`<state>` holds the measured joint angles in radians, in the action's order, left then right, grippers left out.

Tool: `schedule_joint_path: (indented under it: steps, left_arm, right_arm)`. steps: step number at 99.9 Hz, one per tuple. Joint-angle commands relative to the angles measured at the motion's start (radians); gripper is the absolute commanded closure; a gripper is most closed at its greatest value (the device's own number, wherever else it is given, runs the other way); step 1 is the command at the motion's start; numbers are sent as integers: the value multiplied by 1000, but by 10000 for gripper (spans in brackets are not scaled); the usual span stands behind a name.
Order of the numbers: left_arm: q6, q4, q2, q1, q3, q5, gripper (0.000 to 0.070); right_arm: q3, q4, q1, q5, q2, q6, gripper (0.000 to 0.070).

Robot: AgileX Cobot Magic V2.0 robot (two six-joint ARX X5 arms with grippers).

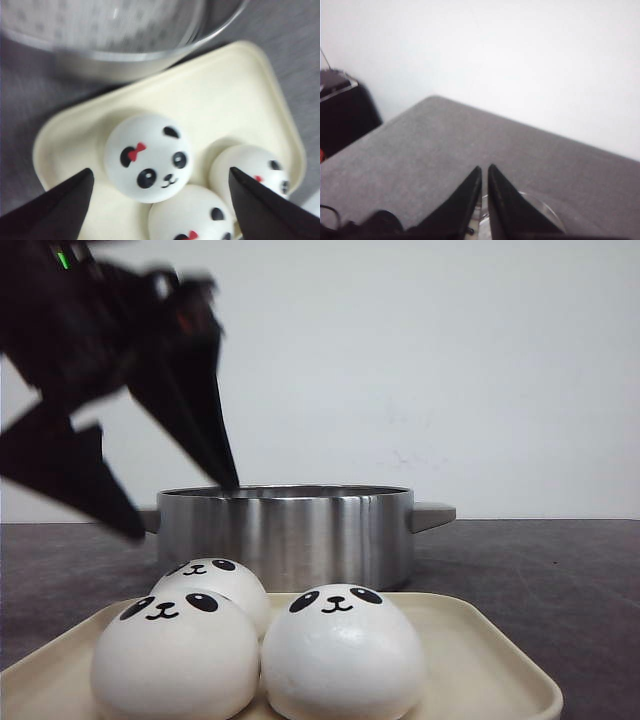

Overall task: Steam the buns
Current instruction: 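Lower the left gripper onto the farther bun nearest it and grasp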

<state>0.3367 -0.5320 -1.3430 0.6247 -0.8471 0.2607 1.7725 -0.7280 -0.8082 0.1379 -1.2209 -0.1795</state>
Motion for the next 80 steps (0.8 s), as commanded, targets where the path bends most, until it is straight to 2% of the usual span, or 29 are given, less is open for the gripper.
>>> schedule_joint_path:
  steps: [1,18,34,44,49,54,55,56,61,80]
  left_arm:
    - [43,5,-49,9,-13,2,180]
    - [44,36,-137,12,-13,2,180]
    - [48,60,-183,13,-13,2,185]
    - [50,56,-202,13,-13,2,211]
    - [50,56,-208,13,-13,2,304]
    - [50,56,-212,13,-13,2,453]
    - [50,56,-212,13,-13,2,506]
    - [50,56,-212,13,-13,2,524]
    - [46,59,-212,13,-13,2,700]
    - [43,52,-185,13,-14,6,691]
  right_arm:
    - [16,-9,-12,29,-8,6,688]
    - [16,-72,-13,79,13,-5,688]
    - [16,-112,-13,80,13,-18,688]
    - [15,-113,-13,80,12,-25,688]
    - [15,-113,-13,80,12,-35,688]
    - [15,-113,-13,80,12,-46,688]
    - [15,-113,-13,80,12,-47,688]
    - [15,-113,-13,79,12,-48,688]
    - [15,-114,-13,80,12,-48,688]
    - [15,-118,-14,79,12,-48,688]
